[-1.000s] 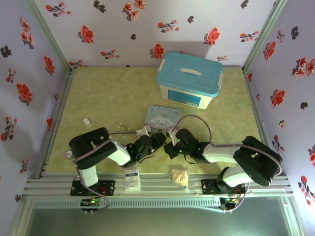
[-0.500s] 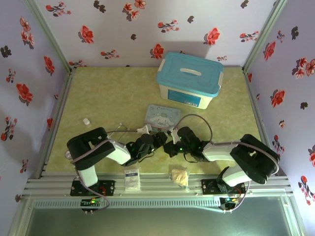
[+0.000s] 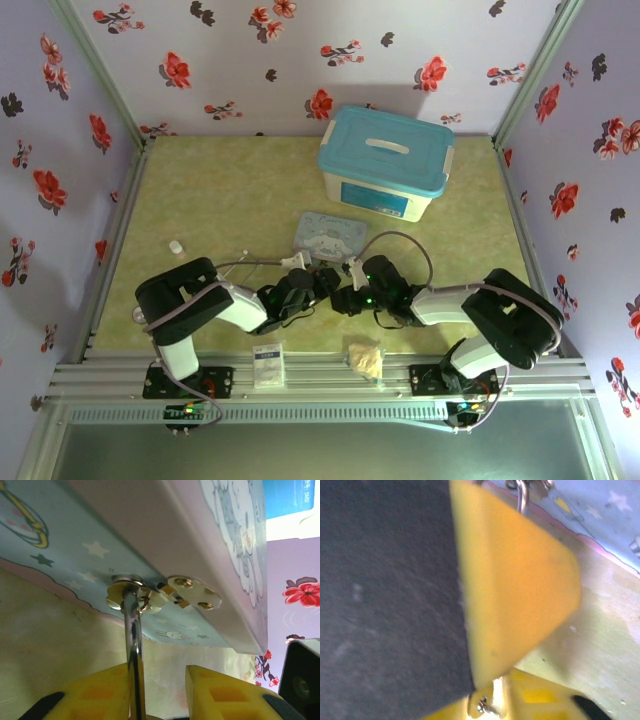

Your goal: Unlock the padlock with the key

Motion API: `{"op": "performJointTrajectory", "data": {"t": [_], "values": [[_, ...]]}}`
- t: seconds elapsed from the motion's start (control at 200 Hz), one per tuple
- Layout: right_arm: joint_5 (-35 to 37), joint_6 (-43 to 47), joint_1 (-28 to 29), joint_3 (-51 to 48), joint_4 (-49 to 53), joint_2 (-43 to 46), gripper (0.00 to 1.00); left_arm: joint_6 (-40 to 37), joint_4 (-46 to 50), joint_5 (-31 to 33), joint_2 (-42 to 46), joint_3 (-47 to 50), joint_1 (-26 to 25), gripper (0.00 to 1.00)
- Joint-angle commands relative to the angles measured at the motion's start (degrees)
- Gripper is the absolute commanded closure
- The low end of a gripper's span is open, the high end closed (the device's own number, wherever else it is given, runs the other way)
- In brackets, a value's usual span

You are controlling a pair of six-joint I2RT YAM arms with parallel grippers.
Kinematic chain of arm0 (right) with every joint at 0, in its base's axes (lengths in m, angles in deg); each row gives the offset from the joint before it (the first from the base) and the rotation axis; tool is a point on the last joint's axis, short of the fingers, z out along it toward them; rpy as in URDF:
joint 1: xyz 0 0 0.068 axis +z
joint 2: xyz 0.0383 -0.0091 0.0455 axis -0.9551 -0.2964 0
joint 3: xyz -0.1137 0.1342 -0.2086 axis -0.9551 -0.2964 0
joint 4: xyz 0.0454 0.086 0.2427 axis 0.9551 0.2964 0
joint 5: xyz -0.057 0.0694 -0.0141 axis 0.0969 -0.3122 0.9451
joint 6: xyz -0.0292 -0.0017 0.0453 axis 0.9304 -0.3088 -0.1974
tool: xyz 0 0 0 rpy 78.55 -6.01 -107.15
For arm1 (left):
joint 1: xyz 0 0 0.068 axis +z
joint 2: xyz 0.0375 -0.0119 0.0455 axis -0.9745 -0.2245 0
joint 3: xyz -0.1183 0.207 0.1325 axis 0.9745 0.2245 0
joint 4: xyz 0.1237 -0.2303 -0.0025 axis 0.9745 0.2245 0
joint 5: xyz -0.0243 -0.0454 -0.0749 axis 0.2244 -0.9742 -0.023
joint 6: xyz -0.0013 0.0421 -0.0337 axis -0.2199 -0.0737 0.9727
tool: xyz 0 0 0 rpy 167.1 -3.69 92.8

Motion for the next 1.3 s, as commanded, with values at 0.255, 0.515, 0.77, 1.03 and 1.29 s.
{"op": "performJointTrajectory", "data": {"t": [0.255, 0.515, 0.77, 1.03, 1.29], "values": [[5.8, -0.6, -0.7, -0.9, 3.9, 7.8, 0.56, -2.9, 8.1, -2.4, 1.2, 1.3, 2.7, 0.88], [17.0, 0.5, -1.4, -3.0, 9.9, 17.4, 0.52, -8.4, 17.3, -4.7, 0.3, -1.6, 3.4, 0.86], [18.5, 0.3, -1.5, -3.8, 9.9, 19.1, 0.52, -13.1, 28.2, -2.5, 1.8, -5.0, 3.0, 0.78], [20.0, 0.3, -1.5, -3.9, 9.5, 18.2, 0.53, -18.6, 42.4, 2.8, 2.7, -11.0, -0.6, 0.71], [20.9, 0.2, -1.5, -3.9, 10.0, 18.4, 0.53, -20.1, 50.7, 3.8, 1.0, -15.4, -2.5, 0.73]]}}
